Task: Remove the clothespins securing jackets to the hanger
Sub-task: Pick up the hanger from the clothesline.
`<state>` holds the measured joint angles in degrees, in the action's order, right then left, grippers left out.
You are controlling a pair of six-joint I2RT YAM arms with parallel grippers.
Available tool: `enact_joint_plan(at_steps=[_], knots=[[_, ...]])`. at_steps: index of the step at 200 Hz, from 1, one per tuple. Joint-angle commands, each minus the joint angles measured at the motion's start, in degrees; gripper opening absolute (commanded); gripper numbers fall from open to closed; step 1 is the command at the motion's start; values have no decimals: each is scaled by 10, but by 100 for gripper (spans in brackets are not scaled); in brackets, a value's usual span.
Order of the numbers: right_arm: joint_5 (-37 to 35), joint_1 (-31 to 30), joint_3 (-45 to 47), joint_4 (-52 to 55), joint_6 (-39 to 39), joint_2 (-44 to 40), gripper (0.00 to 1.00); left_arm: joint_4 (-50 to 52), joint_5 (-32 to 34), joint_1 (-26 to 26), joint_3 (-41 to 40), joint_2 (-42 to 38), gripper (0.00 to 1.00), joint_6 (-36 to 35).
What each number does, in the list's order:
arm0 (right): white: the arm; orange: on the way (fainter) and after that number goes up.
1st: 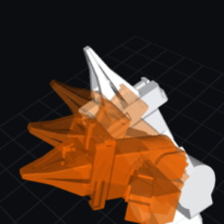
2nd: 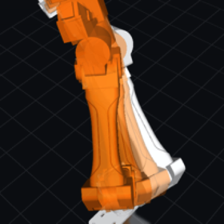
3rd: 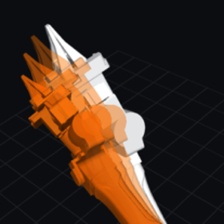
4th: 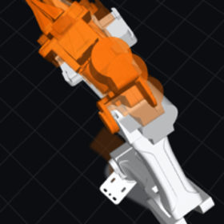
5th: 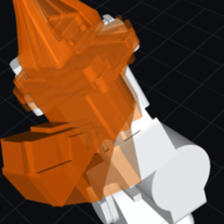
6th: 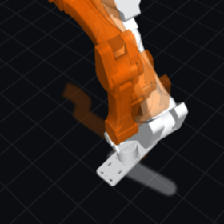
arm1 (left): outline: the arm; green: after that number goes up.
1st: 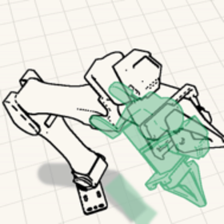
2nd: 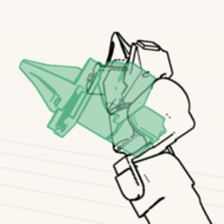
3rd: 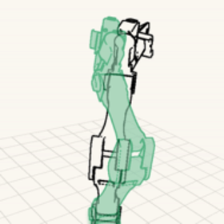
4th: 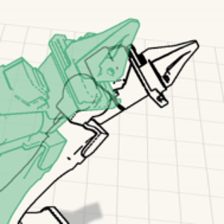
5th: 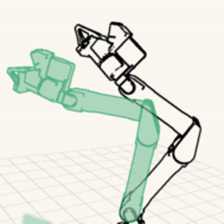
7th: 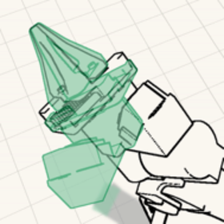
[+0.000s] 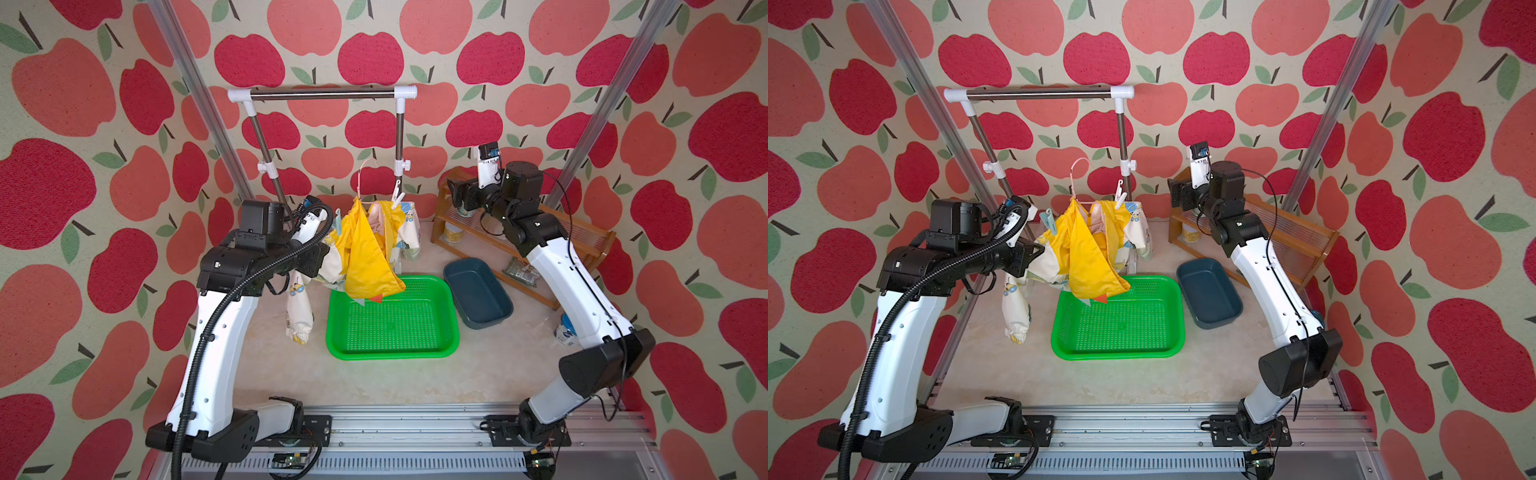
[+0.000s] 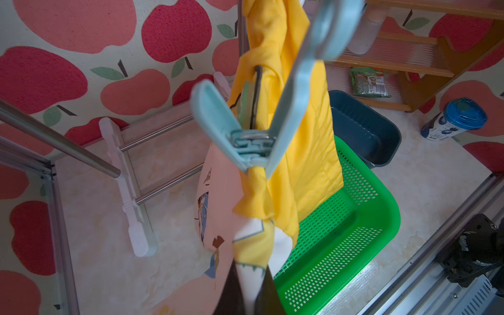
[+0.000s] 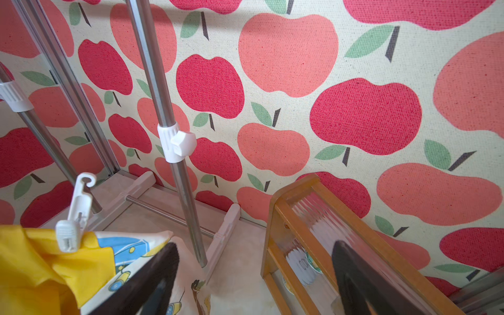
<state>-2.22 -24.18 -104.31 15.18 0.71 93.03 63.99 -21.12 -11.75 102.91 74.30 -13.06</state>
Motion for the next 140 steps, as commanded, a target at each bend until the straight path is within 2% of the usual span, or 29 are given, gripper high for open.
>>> enact_joint_plan(at_steps=[1, 36, 69, 99, 124, 132, 140], knots=[[-16, 6, 21, -12, 13, -22, 91, -93, -89, 1, -12, 1, 0, -13], [-25, 7, 60, -17, 14, -55, 91, -124, -147, -5, -52, 5, 0, -33], [-47, 8, 93, -19, 13, -82, 92, -137, -170, -11, -75, 10, 0, -57], [-35, 8, 98, -13, 10, -91, 92, -156, -207, -4, -78, 27, 0, -56], [10, 10, 88, 6, 14, -94, 93, -132, -238, -1, -64, 63, 0, -64], [47, 15, 82, 19, 15, -93, 96, -120, -247, -1, -63, 72, 0, -72], [113, 29, 71, 41, 12, -88, 97, -107, -265, 3, -60, 81, 0, -80]])
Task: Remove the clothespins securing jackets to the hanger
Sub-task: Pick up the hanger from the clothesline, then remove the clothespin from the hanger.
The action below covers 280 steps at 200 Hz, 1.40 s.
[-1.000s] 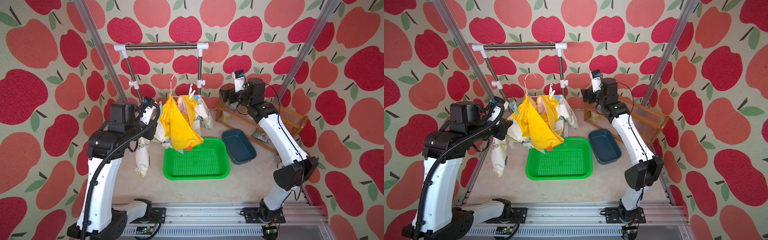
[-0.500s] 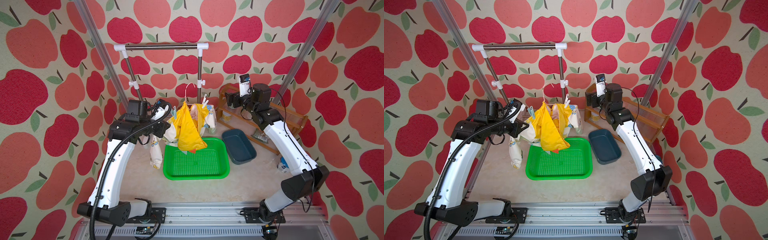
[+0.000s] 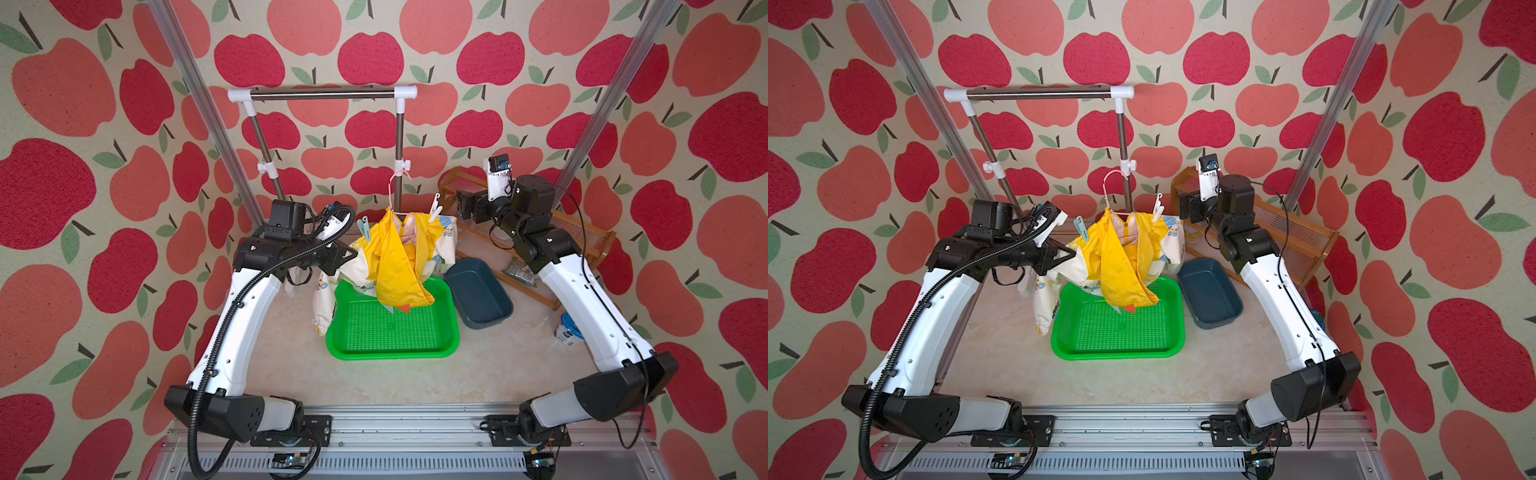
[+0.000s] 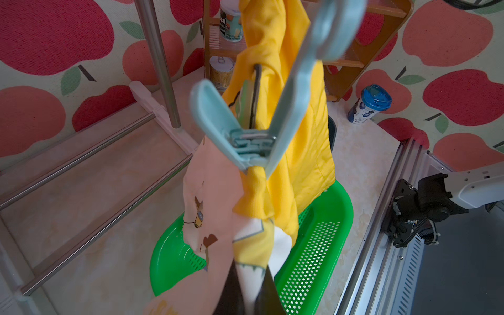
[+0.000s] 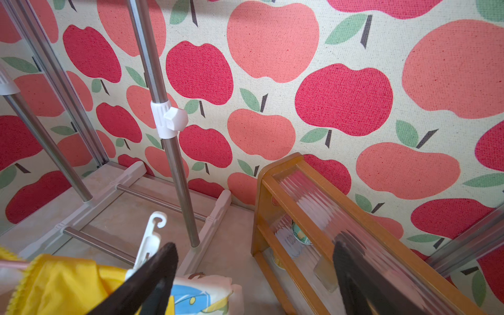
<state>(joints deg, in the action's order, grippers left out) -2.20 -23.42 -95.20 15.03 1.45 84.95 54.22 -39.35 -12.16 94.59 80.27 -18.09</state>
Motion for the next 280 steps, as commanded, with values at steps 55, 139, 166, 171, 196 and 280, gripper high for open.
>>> enact_joint_plan(at_steps=[55, 139, 166, 171, 196, 280], knots=[[349, 78, -45, 113, -50, 17, 98, 82, -200, 54, 71, 74, 0, -91], [379, 81, -1, 64, -54, 49, 93, 197, -222, 65, 134, 107, 0, -170], [415, 86, -5, 54, -69, 70, 93, 202, -239, 73, 143, 107, 0, -162], [425, 86, -4, 48, -74, 73, 93, 205, -240, 73, 145, 108, 0, -162], [482, 88, -2, 23, -99, 84, 93, 207, -239, 73, 148, 106, 0, -163], [604, 87, 8, -15, -148, 119, 82, 212, -237, 74, 158, 106, 0, -153]])
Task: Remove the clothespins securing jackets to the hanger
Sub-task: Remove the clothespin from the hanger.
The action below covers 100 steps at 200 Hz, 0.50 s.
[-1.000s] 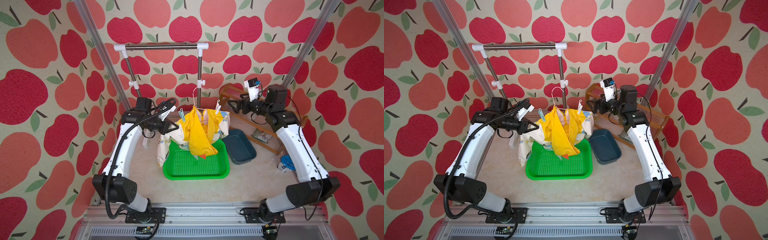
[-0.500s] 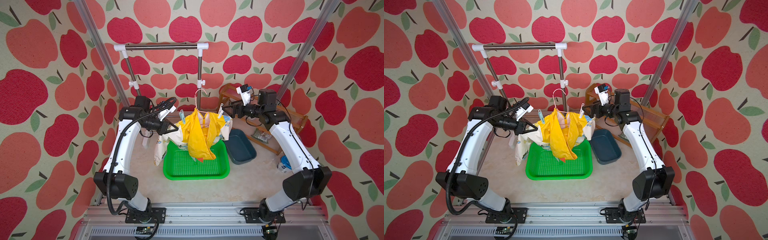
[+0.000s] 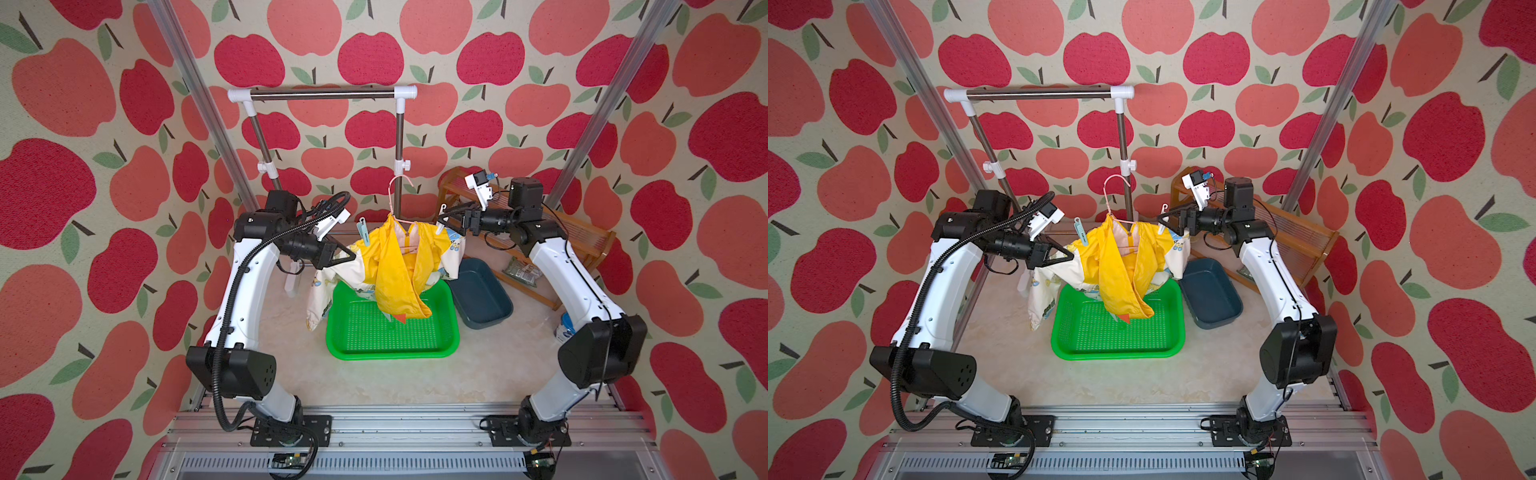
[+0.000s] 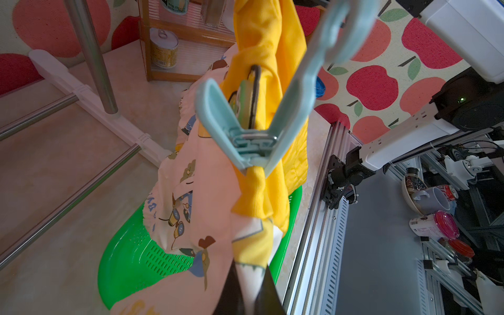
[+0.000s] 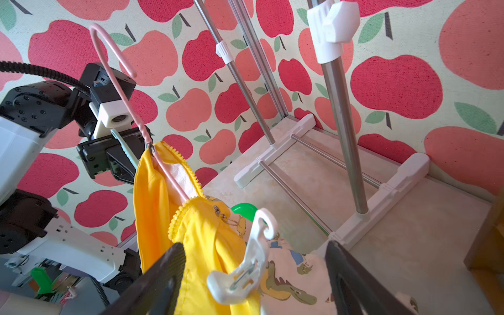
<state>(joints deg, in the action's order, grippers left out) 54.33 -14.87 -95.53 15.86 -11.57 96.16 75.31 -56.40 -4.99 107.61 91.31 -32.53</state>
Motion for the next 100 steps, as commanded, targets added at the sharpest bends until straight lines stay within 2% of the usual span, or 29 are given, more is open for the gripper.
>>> enact_joint_plan(at_steps=[1, 41, 59, 100], knots=[[38, 1, 12, -25, -19, 6, 82, 1, -67, 2, 28, -4, 0, -8], [50, -6, 28, -60, -39, 8, 75, 3, -68, 2, 31, -1, 0, -9], [64, -6, 39, -100, -65, 7, 68, 7, -70, 2, 33, 3, 0, -12], [92, -5, 58, -169, -119, 1, 65, 24, -78, 7, 45, 19, 0, -29]])
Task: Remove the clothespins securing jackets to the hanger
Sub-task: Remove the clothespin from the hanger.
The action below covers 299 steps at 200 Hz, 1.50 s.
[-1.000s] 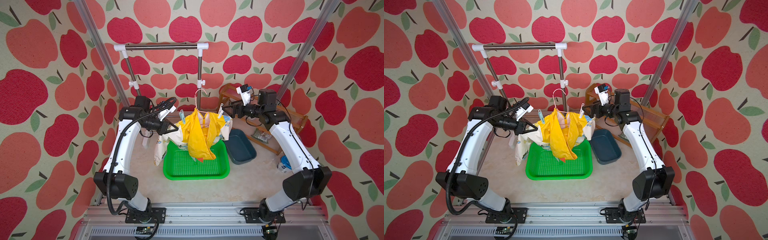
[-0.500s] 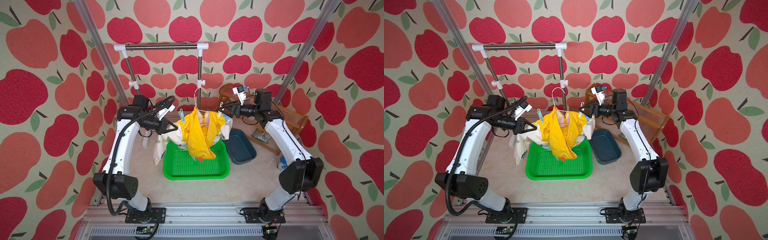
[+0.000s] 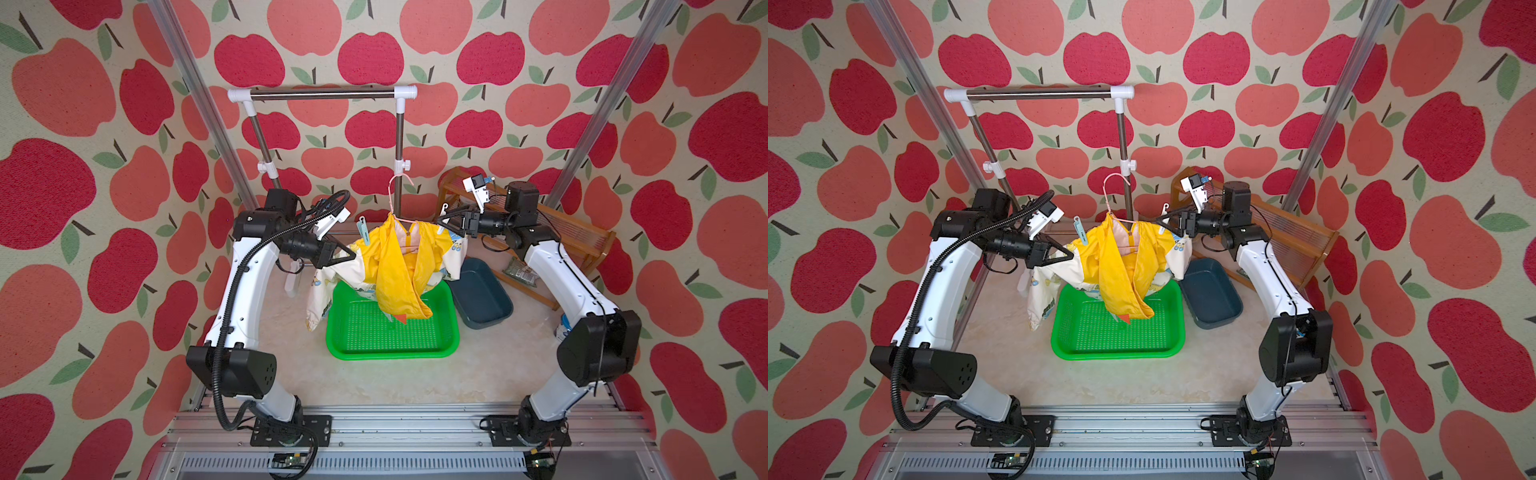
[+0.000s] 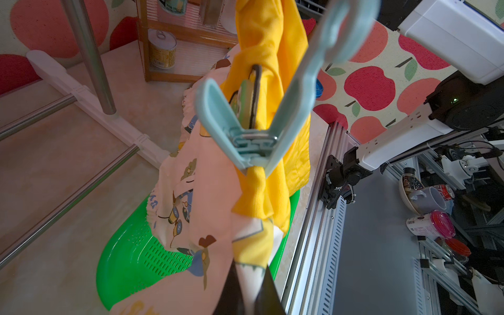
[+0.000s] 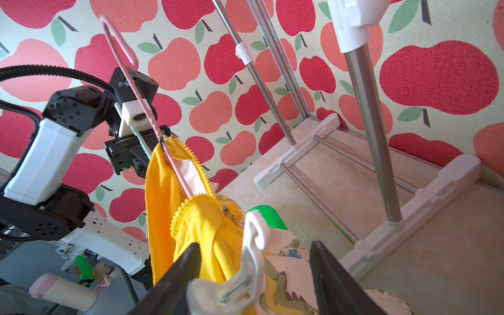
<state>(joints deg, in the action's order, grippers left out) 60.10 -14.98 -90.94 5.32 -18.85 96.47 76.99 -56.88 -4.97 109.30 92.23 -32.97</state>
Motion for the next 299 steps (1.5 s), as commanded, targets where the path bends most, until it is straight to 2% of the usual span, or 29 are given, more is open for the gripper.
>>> enact_joint_plan(at_steps=[1, 48, 116, 148, 171, 234, 280, 299], knots=[[36, -4, 12, -66, -47, -2, 65, 7, -74, 8, 29, 10, 0, -25], [62, -4, 43, -149, -108, -24, 59, 5, -131, 32, 45, 19, 0, -26], [83, -6, 43, -189, -138, -20, 45, 17, -158, 38, 60, 30, 0, -31], [88, -10, 31, -188, -138, -11, 44, 28, -167, 42, 73, 36, 0, -37], [87, -9, 15, -163, -117, -3, 49, 31, -175, 43, 80, 36, 0, -38], [84, -12, -21, -91, -56, 20, 51, 27, -210, 57, 85, 36, 0, -32], [67, -15, -62, -27, -4, 42, 47, 27, -221, 57, 94, 35, 0, -25], [57, -15, -72, -10, 14, 45, 39, 29, -220, 57, 95, 33, 0, -24]])
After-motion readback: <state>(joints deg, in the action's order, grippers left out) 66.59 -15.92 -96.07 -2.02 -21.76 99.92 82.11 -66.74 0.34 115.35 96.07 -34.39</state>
